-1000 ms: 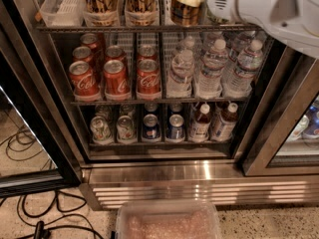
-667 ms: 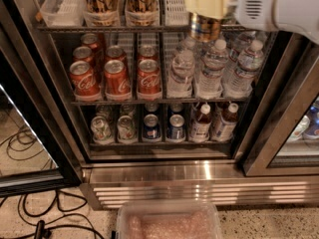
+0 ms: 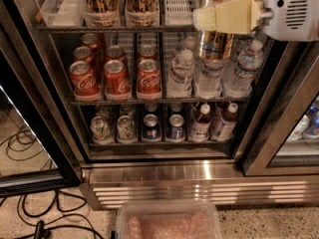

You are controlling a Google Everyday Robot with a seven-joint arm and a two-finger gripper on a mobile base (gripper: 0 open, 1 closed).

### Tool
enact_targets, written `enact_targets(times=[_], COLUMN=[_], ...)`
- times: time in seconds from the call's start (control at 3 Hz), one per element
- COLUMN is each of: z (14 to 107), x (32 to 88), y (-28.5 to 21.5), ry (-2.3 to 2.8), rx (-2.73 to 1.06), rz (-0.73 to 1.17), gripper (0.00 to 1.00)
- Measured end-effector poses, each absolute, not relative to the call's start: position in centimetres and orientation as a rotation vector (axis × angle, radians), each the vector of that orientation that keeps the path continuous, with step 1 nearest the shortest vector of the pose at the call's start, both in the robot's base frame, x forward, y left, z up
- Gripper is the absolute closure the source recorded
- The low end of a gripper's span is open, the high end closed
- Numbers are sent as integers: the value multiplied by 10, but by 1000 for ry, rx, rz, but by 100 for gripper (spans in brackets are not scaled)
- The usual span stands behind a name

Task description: Pick orange can from top shelf of fridge

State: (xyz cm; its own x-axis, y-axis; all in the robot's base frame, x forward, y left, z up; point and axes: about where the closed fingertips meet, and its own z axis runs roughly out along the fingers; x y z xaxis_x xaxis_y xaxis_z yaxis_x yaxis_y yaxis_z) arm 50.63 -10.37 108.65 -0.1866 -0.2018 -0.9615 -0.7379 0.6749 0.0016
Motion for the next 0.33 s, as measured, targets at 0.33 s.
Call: enact_targets(times=[0.33], z=[1079], x=[487], y=[-89], ry=[1746], rx=[-837], rz=[644], gripper=[100])
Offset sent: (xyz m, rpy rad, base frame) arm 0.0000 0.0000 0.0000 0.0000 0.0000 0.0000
